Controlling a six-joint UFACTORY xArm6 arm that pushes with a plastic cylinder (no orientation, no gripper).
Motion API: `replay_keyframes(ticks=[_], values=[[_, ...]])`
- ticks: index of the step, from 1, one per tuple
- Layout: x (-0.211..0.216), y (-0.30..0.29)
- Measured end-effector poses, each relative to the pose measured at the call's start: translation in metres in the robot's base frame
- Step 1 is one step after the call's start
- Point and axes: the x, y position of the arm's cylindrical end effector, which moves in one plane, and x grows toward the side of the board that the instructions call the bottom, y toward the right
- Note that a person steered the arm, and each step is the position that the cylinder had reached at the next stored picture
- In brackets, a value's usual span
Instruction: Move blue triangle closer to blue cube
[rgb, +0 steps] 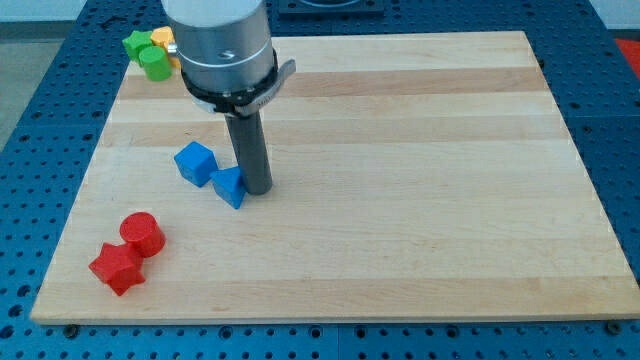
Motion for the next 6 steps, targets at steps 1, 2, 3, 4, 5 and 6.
replay_keyframes(ticks=[1, 2, 3, 4, 5, 6], values=[[-0.01, -0.002], [-0.008, 0.009], [0.003, 0.047], [0.019, 0.061], [0.032, 0.066], [0.033, 0.062]])
